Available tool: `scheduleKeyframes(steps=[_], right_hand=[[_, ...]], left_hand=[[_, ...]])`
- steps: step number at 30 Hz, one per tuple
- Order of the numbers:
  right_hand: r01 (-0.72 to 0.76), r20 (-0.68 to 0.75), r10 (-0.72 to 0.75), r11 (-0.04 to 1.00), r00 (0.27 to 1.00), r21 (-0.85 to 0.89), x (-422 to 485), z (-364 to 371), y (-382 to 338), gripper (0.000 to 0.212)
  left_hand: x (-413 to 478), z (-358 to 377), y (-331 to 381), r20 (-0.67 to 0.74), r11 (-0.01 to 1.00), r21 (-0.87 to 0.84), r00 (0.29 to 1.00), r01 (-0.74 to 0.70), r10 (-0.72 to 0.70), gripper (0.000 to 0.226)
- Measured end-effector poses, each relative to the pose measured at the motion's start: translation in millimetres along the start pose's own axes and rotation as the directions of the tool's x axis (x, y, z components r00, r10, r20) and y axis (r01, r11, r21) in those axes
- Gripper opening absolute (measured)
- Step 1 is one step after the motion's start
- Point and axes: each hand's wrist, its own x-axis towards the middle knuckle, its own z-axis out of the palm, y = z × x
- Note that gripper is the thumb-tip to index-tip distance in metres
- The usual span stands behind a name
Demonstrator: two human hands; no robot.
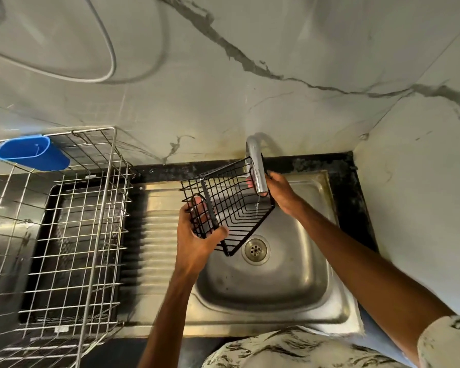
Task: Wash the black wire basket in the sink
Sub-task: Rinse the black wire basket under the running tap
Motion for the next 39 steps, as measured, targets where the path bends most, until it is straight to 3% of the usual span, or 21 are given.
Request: scheduleKeyframes(steps=[4,11,14,19,22,24,26,29,31,32,34,35,39], right_hand=[[-0.104,0.107,0.13,0.969,0.986,-0.224,-7,0,8,0.034],[-0.31,0.15,0.328,0.941,0.933,-0.134,-30,-14,44,0.024],[-0.255,0.154,0.279,0.953,0.948,-0.162,-35,-30,42,0.02],[-0.169,0.114,0.186,0.974,0.976,-0.148,-35,-58,25,0.037],[-0.012,0.069,0.041,0.923,0.997,-0.384,-33,-69,17,0.071],[0.086,0.155,0.003,0.825,0.988,-0.559,-31,-75,11,0.079],[0.073,0.303,0.146,0.791,0.942,-0.607,-34,-79,-2,0.071],[-0.07,0.458,0.371,0.832,0.808,-0.551,-44,-73,-17,0.059],[-0.119,0.459,0.402,0.839,0.793,-0.531,-53,-63,-18,0.049],[-0.157,0.44,0.417,0.843,0.796,-0.515,-57,-58,-14,0.043],[-0.243,0.378,0.451,0.841,0.808,-0.484,-64,-53,-4,0.036],[-0.278,0.342,0.467,0.834,0.816,-0.476,-68,-53,1,0.035],[-0.345,0.215,0.481,0.816,0.85,-0.463,-85,-57,16,0.031]], left_hand=[[3,2,-3,-0.062,0.996,-0.079,0.997,0.033,-0.038,0.082],[8,4,-18,-0.053,0.979,-0.141,0.986,0.148,-0.157,0.084],[14,-6,-23,0.043,0.965,-0.157,0.978,0.208,-0.204,0.083],[31,-17,-23,0.28,0.934,-0.146,0.919,0.326,-0.277,0.089],[44,-15,-18,0.416,0.947,-0.069,0.872,0.313,-0.258,0.079],[59,-12,-15,0.476,0.954,-0.024,0.842,0.3,-0.253,0.079],[77,-10,-11,0.533,0.952,0.021,0.802,0.304,-0.268,0.08],[103,-8,-11,0.603,0.925,0.069,0.723,0.374,-0.337,0.078],[120,-5,-20,0.677,0.883,0.05,0.634,0.468,-0.374,0.047],[127,-2,-24,0.704,0.892,0.038,0.621,0.451,-0.344,0.041],[127,7,-18,0.673,0.925,0.051,0.671,0.377,-0.311,0.035],[123,13,-13,0.588,0.94,0.081,0.746,0.331,-0.314,0.034],[116,27,-46,0.396,0.935,-0.03,0.863,0.354,-0.314,0.087]])
